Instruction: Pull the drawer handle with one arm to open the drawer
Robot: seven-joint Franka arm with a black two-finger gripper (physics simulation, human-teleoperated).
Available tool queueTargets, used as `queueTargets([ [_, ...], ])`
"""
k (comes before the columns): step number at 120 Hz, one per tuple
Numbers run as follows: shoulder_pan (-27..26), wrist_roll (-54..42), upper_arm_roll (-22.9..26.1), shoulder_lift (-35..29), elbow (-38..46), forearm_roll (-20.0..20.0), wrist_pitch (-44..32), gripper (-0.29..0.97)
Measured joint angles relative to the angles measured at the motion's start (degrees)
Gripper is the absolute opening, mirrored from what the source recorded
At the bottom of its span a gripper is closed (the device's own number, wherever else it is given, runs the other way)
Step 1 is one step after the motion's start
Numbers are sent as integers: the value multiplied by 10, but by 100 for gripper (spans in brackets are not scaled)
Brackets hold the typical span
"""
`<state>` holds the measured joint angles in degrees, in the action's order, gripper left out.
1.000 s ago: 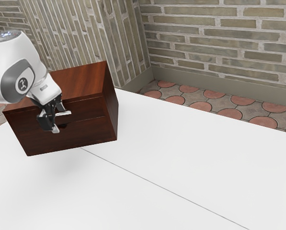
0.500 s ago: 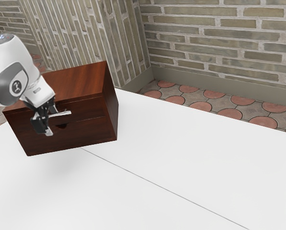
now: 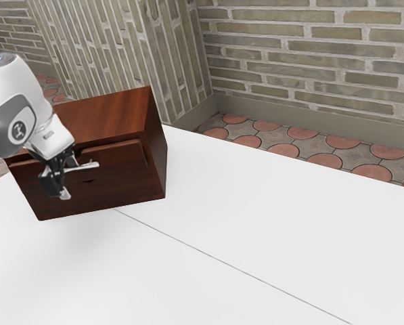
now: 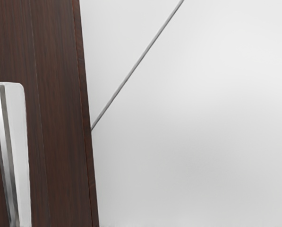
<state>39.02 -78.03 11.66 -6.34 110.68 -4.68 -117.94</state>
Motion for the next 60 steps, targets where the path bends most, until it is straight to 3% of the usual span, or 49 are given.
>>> queueTargets([
  [60, -1, 2, 0, -70, 70, 9, -5, 66],
])
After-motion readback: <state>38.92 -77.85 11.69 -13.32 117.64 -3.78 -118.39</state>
